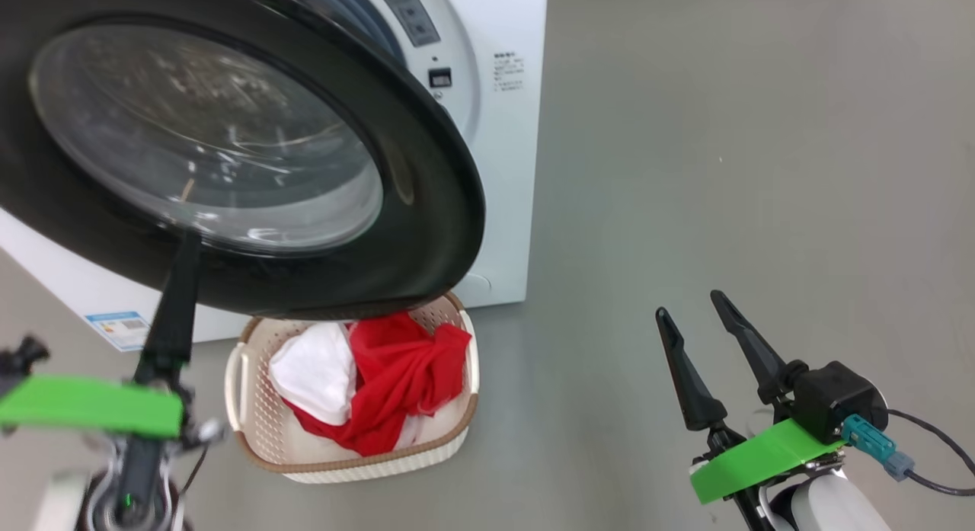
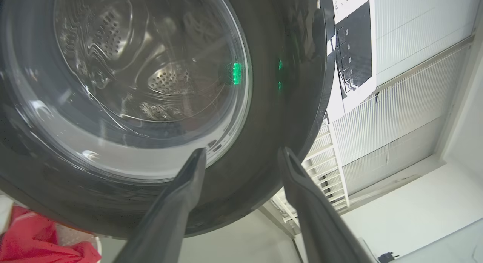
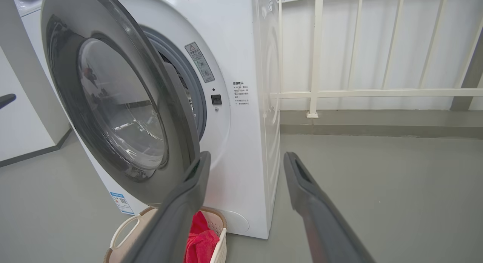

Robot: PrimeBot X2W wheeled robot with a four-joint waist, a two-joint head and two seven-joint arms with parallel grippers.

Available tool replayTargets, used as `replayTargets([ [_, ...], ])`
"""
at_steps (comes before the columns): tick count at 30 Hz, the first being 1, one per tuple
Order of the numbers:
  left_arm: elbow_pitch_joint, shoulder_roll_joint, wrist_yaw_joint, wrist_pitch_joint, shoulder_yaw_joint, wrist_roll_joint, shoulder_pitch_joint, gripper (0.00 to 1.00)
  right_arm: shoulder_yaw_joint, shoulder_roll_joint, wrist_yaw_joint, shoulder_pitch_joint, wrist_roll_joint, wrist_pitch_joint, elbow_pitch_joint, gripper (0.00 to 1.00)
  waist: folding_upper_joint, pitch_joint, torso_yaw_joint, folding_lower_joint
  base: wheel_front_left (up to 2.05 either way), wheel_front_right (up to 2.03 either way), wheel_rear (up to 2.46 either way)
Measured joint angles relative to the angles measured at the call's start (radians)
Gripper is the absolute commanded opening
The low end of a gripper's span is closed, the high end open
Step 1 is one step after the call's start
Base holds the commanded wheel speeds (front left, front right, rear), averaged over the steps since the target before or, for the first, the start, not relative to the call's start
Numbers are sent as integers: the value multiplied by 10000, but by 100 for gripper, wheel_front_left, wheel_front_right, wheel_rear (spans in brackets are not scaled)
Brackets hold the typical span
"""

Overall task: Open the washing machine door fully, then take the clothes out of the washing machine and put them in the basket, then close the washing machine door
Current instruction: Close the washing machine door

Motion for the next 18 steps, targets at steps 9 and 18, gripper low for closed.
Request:
replayTargets([
  [9, -1012, 844, -171, -2163, -1116, 3937, 2051, 100, 27, 2, 0, 184, 19, 0, 2, 100, 0, -536, 242, 0, 0, 0, 0],
  [18, -1083, 803, -128, -2554, -746, 7083, 3316, 100, 35, 2, 0, 517, 33, 0, 17, 100, 0, -946, 294, 0, 0, 0, 0],
])
